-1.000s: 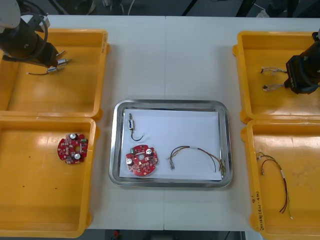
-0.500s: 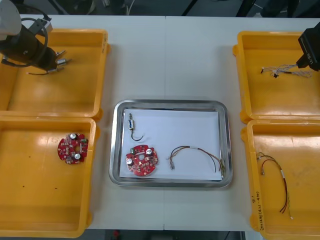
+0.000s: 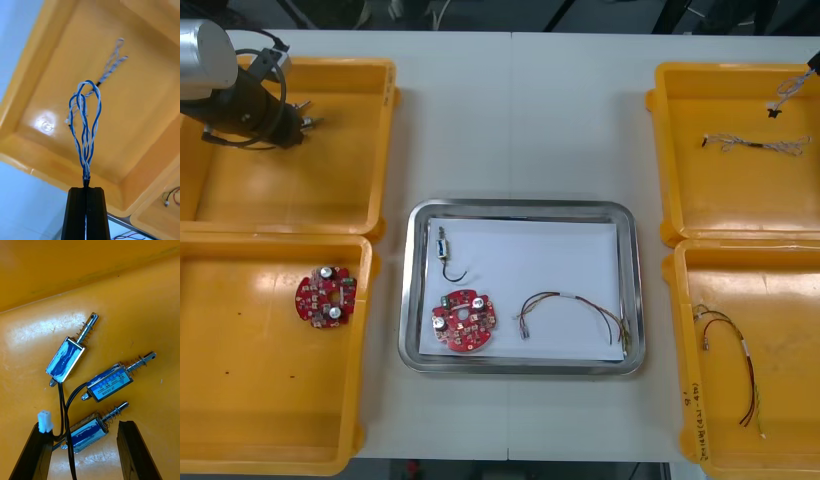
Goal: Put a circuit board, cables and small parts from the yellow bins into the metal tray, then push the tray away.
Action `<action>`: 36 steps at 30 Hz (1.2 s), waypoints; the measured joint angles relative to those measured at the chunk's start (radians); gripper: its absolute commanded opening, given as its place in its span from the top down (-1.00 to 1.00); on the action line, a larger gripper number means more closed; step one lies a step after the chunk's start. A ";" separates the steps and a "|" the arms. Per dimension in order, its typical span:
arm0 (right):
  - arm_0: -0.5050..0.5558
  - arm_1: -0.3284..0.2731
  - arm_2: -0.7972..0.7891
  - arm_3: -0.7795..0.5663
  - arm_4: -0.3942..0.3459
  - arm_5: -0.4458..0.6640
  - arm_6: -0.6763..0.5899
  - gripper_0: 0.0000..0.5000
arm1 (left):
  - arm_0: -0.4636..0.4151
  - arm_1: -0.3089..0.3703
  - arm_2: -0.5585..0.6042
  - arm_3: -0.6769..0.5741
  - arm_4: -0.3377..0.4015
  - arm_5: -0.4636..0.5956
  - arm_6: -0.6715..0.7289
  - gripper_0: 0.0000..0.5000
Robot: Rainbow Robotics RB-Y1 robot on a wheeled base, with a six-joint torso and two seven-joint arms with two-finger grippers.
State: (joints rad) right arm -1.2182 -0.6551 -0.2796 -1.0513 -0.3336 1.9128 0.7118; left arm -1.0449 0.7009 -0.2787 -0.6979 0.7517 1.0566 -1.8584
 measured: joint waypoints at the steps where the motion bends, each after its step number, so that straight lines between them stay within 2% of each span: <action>1: 0.000 0.000 0.001 -0.017 -0.016 0.000 0.014 1.00 | 0.000 0.000 0.000 0.000 0.000 -0.005 0.000 -1.00; 6: 0.021 -0.007 0.012 -0.122 -0.127 0.001 0.015 1.00 | 0.000 -0.001 -0.002 0.017 0.000 -0.043 0.000 -1.00; 11: 0.094 -0.027 0.060 -0.266 -0.239 0.001 0.015 1.00 | 0.000 -0.001 -0.002 0.066 0.003 -0.083 -0.005 -1.00; 17: 0.168 -0.082 0.150 -0.377 -0.385 0.003 0.015 1.00 | 0.000 -0.002 -0.002 0.076 0.009 -0.086 -0.052 -1.00; 23: 0.203 -0.174 0.269 -0.473 -0.562 0.003 0.015 1.00 | 0.000 -0.002 -0.002 0.077 0.014 -0.086 -0.078 -1.00; 25: 0.209 -0.199 0.297 -0.503 -0.612 0.003 0.015 1.00 | 0.000 -0.002 -0.003 0.077 0.017 -0.087 -0.078 -0.54; 26: 0.213 -0.211 0.306 -0.522 -0.640 0.003 0.015 1.00 | 0.000 -0.002 -0.003 0.077 0.018 -0.087 -0.078 0.29; 27: 0.217 -0.220 0.311 -0.539 -0.664 0.003 0.016 1.00 | 0.000 -0.002 -0.006 0.077 0.020 -0.089 -0.078 0.99; 36: 0.287 -0.289 0.313 -0.726 -0.842 0.003 0.088 1.00 | -0.006 -0.002 -0.065 0.077 0.036 -0.108 -0.078 1.00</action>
State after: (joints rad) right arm -0.9307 -0.9439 0.0337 -1.7769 -1.1753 1.9162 0.8002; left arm -1.0505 0.6985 -0.3438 -0.6210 0.7876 0.9490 -1.9361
